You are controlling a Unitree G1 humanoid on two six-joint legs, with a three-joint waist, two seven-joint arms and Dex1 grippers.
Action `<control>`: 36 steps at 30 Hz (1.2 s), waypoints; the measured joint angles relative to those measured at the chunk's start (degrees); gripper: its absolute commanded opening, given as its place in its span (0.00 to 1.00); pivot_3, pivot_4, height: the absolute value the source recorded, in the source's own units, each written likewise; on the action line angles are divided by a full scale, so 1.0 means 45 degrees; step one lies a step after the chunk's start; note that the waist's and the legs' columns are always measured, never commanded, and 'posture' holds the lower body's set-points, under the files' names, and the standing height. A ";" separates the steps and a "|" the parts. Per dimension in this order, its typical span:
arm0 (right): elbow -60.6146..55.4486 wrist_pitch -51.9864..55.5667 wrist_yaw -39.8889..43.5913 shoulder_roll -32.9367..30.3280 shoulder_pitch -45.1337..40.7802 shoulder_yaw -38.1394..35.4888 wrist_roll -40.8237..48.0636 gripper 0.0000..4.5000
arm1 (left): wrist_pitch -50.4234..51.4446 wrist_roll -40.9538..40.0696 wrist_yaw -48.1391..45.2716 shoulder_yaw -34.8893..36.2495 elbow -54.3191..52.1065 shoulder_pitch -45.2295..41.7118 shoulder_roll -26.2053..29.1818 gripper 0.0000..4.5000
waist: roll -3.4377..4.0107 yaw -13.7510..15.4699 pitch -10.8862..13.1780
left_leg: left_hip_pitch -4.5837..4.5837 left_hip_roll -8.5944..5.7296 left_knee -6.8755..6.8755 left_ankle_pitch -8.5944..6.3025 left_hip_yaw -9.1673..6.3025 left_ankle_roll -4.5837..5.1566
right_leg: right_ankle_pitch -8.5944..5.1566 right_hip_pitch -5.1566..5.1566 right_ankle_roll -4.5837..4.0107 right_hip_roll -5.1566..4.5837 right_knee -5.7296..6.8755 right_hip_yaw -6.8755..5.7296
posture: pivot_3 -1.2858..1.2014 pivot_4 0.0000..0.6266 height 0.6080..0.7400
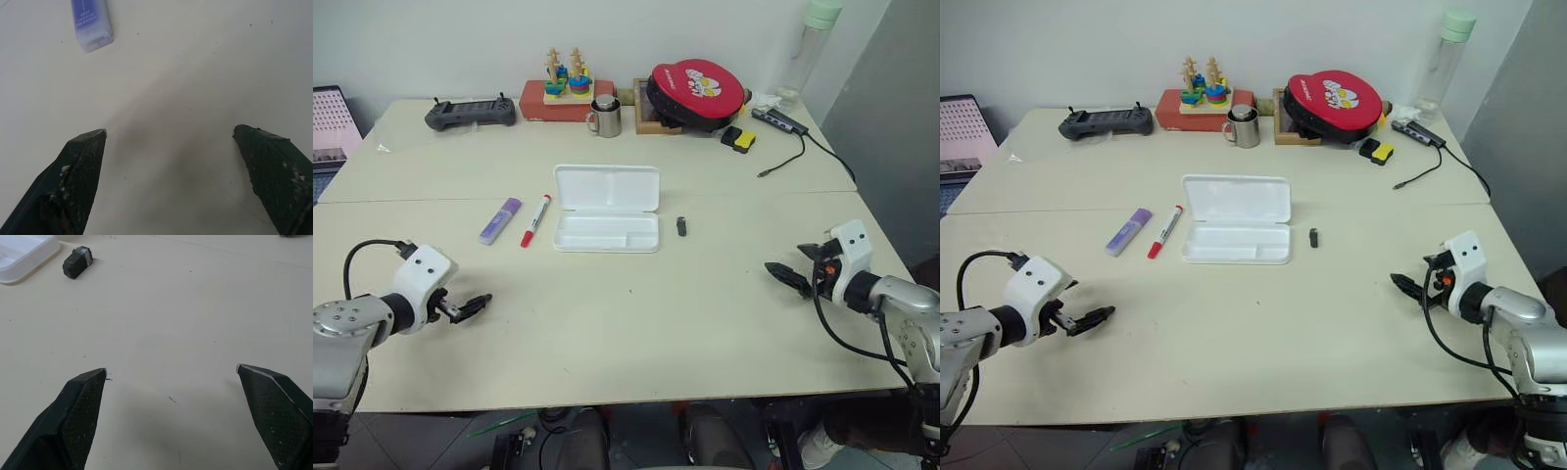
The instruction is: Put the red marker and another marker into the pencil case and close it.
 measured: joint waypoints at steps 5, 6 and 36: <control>0.0035 0.0026 0.0074 0.0099 -0.0001 0.0163 -0.0010 1.00 | 0.0253 -0.0092 0.0029 0.0233 -0.0223 0.0080 -0.0107 1.00 | 0.0000 -0.0002 0.0000 | 0.0000 0.0001 0.0004 0.0001 0.0000 0.0000 | 0.0007 -0.0001 0.0011 0.0001 0.0008 -0.0002 | 0.52 0.24 1.00; 0.0032 0.0032 0.0087 0.0101 0.0000 0.0161 -0.0003 1.00 | 0.0389 -0.0173 0.0020 0.0322 -0.0284 0.0145 -0.0148 1.00 | 0.0000 0.0001 0.0000 | 0.0000 0.0001 0.0006 0.0001 0.0001 0.0000 | 0.0012 0.0002 0.0021 0.0000 0.0007 -0.0001 | 0.52 0.24 1.00; -0.0619 0.0063 0.0677 0.0797 -0.2119 0.2307 -0.0272 1.00 | 0.0900 -0.1447 -0.0616 0.0030 -0.1738 -0.0828 -0.2082 1.00 | -0.0004 0.0204 0.0002 | -0.0004 -0.0002 0.0080 0.0007 -0.0011 0.0001 | 0.0086 0.0032 0.0138 0.0006 0.0034 -0.0006 | 0.52 0.24 1.00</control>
